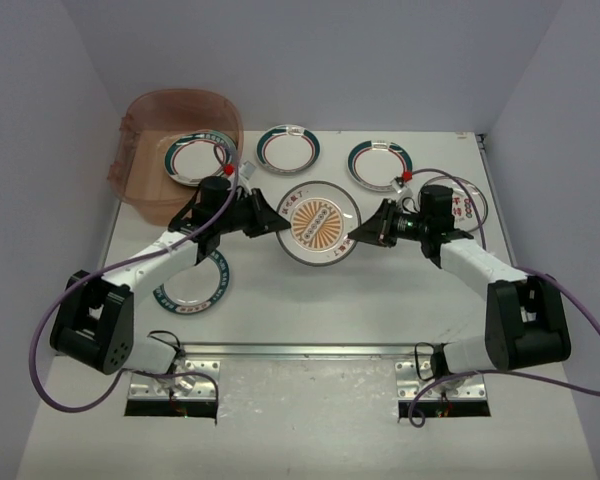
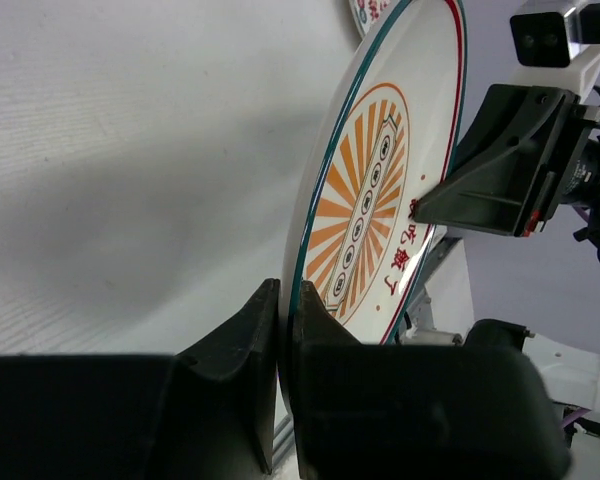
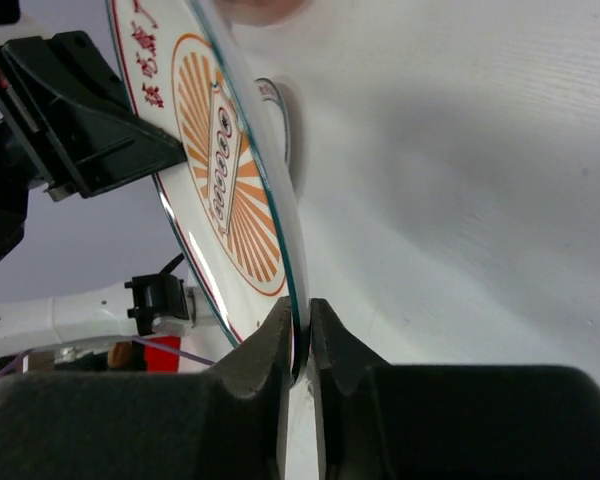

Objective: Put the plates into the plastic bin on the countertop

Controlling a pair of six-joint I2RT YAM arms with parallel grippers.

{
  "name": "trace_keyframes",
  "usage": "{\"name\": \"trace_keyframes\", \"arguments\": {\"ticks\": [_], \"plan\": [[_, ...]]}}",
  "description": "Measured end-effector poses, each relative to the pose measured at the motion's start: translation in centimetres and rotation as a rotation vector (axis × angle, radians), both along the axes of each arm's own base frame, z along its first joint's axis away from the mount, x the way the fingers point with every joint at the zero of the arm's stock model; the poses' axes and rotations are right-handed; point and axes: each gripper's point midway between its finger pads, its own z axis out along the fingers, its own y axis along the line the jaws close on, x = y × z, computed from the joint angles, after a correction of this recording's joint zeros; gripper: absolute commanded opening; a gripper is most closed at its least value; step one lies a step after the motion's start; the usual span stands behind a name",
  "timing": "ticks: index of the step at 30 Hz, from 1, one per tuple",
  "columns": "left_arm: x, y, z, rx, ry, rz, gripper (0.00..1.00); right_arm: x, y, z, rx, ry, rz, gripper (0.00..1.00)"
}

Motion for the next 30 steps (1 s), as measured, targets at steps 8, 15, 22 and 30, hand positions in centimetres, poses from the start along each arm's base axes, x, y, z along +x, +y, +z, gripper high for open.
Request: {"name": "trace_keyframes", "arguments": {"ticks": [8,15,22,30], "plan": [[5.6,7.3,6.1,-0.082,-0.076,0.268,0.0,0.6,-0.2,1.3,0.057,0.013,-0.007,0.99],[11.9,22.2,13.1,-0.03,-0.149,0.777,0.0,0.6,-2.6,-1.5,-0.048,0.065,-0.107,0.99],[22.6,33.6,11.0,0.038,-0.054,1.015,0.01,-1.0,-3.4,-2.5,-0.12,0.059,-0.115,0.99],[24.1,35.0,-3.4,0.162,0.303,1.003,0.12,-1.8,-4.1,-2.7,-0.182,0.035,-0.115,0.99]]}}
